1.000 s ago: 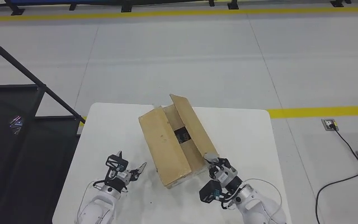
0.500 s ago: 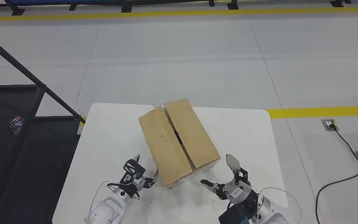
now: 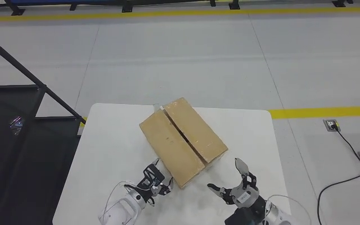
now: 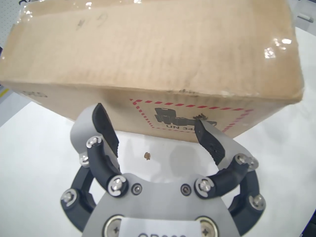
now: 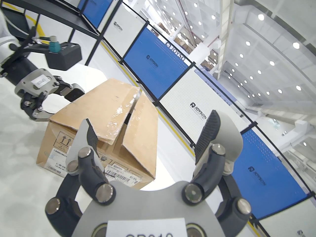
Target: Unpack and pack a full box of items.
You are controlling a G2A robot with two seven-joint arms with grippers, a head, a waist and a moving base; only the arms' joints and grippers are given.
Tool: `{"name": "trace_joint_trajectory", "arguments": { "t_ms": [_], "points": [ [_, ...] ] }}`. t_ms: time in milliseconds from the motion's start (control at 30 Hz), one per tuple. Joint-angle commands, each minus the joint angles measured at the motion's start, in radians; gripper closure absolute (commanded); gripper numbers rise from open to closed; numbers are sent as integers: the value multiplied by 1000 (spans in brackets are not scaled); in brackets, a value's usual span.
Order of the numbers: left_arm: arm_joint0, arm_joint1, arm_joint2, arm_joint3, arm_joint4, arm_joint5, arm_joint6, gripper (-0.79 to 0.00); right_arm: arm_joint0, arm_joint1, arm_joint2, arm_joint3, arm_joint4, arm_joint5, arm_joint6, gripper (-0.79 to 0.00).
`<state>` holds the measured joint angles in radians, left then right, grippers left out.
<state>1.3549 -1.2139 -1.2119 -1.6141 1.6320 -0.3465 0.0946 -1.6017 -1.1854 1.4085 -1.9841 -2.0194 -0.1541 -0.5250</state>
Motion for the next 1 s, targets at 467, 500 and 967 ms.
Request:
{"name": "trace_joint_trajectory", "arguments": {
  "t_ms": [467,500,967],
  "points": [
    [90,27,-219,-61,-143,21,73,-785,10,-12,-78,-29,32,15,182,-785],
    [99,29,-246,-62,-164,25,78,-785,13,-15,-101,-31,36,25,210,-785],
    [121,34,-403,-31,-374,89,69,-785,46,-29,-240,-25,-27,-1,334,-785]
  ]
}}
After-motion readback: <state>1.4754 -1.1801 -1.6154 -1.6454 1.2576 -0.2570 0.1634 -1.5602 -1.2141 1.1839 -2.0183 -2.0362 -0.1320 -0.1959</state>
